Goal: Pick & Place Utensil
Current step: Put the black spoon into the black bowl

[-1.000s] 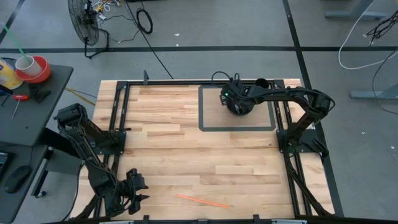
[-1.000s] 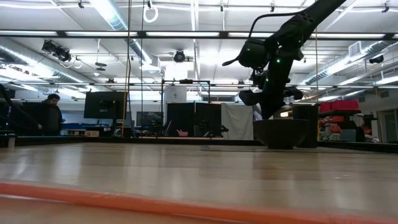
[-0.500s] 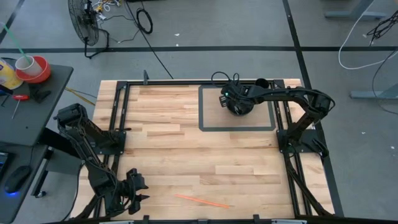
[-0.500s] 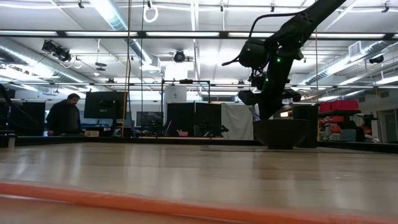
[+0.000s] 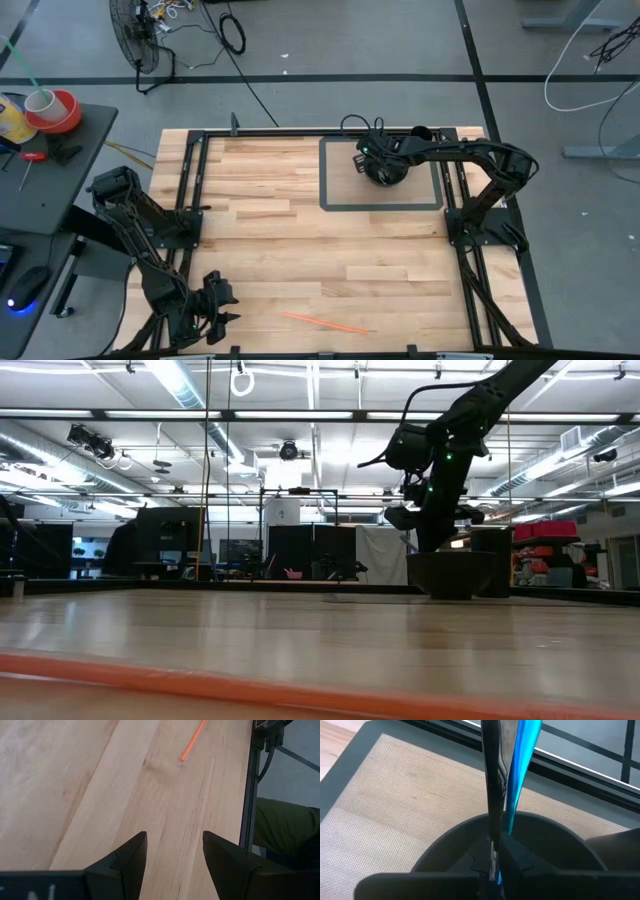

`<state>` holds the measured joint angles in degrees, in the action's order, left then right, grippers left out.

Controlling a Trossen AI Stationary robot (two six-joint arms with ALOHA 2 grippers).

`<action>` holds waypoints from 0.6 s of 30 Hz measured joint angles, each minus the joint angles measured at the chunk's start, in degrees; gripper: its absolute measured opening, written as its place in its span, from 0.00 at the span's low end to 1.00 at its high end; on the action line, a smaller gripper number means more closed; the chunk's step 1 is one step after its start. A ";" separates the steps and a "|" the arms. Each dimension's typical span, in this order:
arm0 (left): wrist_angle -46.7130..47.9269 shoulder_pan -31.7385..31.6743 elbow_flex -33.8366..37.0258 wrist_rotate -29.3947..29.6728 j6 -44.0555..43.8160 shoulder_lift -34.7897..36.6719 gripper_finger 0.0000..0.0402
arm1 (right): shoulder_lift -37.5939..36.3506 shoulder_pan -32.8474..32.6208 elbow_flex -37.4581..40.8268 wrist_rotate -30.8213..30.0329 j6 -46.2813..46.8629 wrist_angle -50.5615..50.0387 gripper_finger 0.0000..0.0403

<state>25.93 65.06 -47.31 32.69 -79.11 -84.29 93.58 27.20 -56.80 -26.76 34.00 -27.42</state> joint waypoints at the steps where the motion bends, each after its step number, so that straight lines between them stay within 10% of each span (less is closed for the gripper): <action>1: 0.00 0.02 0.00 0.00 0.00 0.00 0.49 | 0.00 0.04 0.00 0.06 0.00 -0.06 0.06; 18: 0.00 0.00 0.00 0.00 -0.02 0.00 0.49 | 0.00 0.52 0.00 1.94 -3.01 0.44 0.15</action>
<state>25.93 65.06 -47.31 32.69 -79.13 -84.29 93.58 27.73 -56.80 -24.82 30.98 -26.98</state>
